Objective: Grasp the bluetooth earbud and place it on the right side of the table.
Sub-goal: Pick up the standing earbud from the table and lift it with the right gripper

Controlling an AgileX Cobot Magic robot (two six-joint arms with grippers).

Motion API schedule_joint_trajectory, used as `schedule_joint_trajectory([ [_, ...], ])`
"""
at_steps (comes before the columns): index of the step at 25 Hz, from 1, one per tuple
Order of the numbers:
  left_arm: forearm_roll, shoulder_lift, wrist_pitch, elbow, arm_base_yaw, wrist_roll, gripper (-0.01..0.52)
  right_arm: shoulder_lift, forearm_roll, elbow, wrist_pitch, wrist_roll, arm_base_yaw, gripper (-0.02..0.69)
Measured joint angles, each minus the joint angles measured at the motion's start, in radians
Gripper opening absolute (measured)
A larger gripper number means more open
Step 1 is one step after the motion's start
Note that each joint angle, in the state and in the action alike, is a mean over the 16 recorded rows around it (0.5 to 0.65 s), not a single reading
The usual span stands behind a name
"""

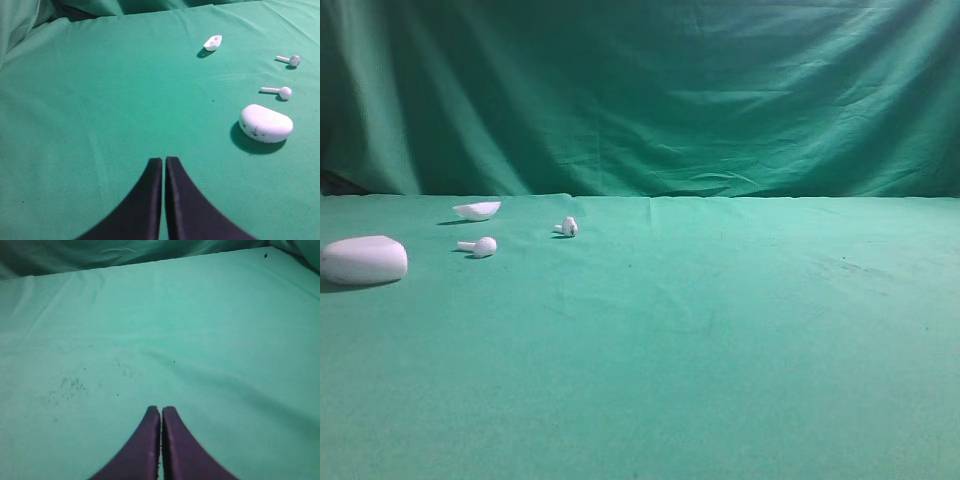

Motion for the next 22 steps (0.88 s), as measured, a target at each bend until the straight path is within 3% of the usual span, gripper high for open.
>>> schedule_joint_trajectory([
  [12,0.000,0.000,0.000,0.000,0.000,0.000,0.000,0.088,0.075,-0.084,-0.316,0.037,0.000,0.000],
  [17,0.000,0.000,0.000,0.000,0.000,0.000,0.000,0.247,0.107,-0.197,-0.308,0.022,0.000,0.000],
  [22,0.000,0.000,0.000,0.000,0.000,0.000,0.000,0.469,0.152,-0.342,-0.203,-0.007,0.004,0.000],
])
